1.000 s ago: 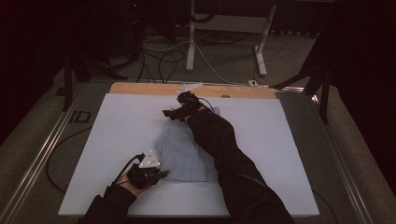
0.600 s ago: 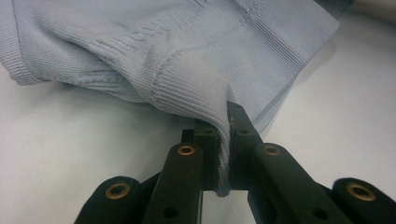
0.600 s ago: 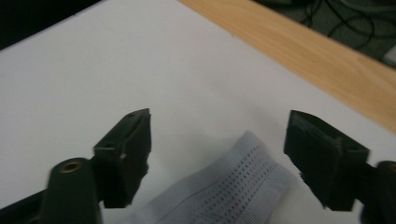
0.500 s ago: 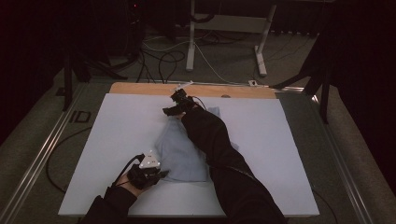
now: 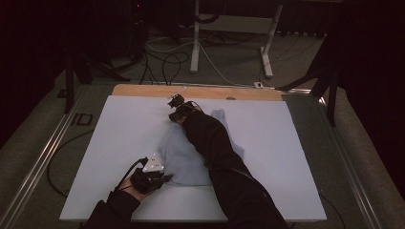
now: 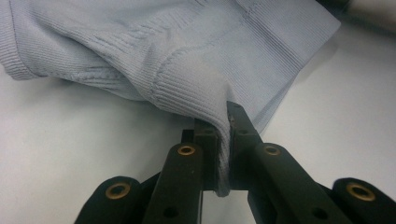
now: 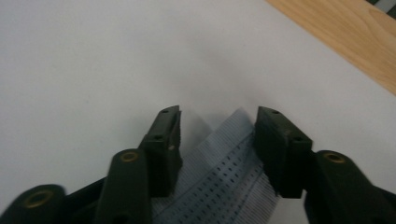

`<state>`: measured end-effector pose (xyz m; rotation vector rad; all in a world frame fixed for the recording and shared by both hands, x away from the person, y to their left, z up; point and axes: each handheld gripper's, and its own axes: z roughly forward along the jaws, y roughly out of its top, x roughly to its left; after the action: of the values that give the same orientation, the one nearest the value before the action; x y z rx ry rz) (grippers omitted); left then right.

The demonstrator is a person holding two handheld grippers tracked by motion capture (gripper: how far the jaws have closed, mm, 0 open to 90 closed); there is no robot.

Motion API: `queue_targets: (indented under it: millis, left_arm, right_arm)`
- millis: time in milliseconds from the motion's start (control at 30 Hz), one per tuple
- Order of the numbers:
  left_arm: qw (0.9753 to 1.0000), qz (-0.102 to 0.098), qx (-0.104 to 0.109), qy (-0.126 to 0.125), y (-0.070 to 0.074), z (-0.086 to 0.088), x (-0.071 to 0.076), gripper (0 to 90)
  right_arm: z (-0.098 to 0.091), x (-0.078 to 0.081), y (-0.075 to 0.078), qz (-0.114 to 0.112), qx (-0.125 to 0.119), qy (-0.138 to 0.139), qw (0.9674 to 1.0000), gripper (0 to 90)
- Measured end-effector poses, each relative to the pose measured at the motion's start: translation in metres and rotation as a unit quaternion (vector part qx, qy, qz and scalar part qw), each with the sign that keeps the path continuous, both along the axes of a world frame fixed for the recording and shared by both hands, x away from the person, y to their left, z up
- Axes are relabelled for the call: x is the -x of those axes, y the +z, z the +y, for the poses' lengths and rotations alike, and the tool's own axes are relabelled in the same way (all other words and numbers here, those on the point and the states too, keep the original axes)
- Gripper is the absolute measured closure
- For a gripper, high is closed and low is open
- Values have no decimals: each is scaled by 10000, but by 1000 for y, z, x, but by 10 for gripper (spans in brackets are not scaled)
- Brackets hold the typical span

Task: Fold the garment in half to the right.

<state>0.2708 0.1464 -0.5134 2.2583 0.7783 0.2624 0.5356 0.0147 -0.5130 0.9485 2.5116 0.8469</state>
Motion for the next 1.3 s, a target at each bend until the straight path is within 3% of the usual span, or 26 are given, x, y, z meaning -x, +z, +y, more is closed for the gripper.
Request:
queue_targets:
  millis: [233, 533, 700, 1033, 1300]
  left_arm:
    - [10000, 23, -1, 20, -1, -1, 0, 872]
    - [10000, 25, -11, 67, -2, -1, 0, 872]
    - [10000, 52, 17, 82, -1, 0, 0, 872]
    - [9999, -4, 80, 135, 6, -4, 4, 872]
    - [9999, -63, 40, 85, 15, -9, 6, 872]
  right_arm:
    - [4, 0, -5, -107, 377, 80, 9992, 635]
    - [7, 3, -4, -294, 705, 241, 9968, 862]
    - [3, 3, 5, -248, 460, 257, 9983, 872]
    - [-10, 5, 31, -395, 116, 224, 9989, 874]
    - [-19, 8, 50, -535, 20, 191, 9984, 875]
